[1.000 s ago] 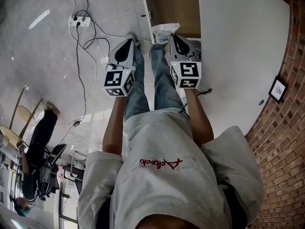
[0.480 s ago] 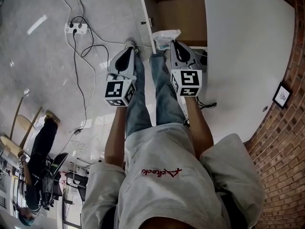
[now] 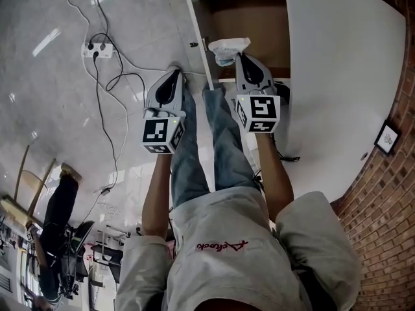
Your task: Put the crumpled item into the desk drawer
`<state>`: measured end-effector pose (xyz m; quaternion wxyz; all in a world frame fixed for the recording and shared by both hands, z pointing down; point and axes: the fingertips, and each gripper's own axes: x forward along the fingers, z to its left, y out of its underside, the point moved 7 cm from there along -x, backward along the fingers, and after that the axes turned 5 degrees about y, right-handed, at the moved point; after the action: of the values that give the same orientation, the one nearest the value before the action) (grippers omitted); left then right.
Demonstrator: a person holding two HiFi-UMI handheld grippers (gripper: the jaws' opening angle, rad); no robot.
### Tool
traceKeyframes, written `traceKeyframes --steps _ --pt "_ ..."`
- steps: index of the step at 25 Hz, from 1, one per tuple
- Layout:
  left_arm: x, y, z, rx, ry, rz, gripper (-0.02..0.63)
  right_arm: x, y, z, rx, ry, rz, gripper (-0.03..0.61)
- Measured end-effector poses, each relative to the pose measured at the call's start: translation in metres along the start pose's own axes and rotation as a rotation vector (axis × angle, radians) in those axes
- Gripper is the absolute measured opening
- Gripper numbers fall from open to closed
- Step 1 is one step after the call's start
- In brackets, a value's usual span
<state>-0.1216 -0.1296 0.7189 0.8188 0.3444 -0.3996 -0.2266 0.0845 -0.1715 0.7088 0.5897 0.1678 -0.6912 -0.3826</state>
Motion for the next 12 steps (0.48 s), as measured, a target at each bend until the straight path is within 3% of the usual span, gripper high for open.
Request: traceKeyframes --steps 12 --pt "0.013 0.017 0.017 -0.043 -0.006 0.008 0.009 0.06 -0.019 -0.022 -0.005 0.044 -0.019 0.012"
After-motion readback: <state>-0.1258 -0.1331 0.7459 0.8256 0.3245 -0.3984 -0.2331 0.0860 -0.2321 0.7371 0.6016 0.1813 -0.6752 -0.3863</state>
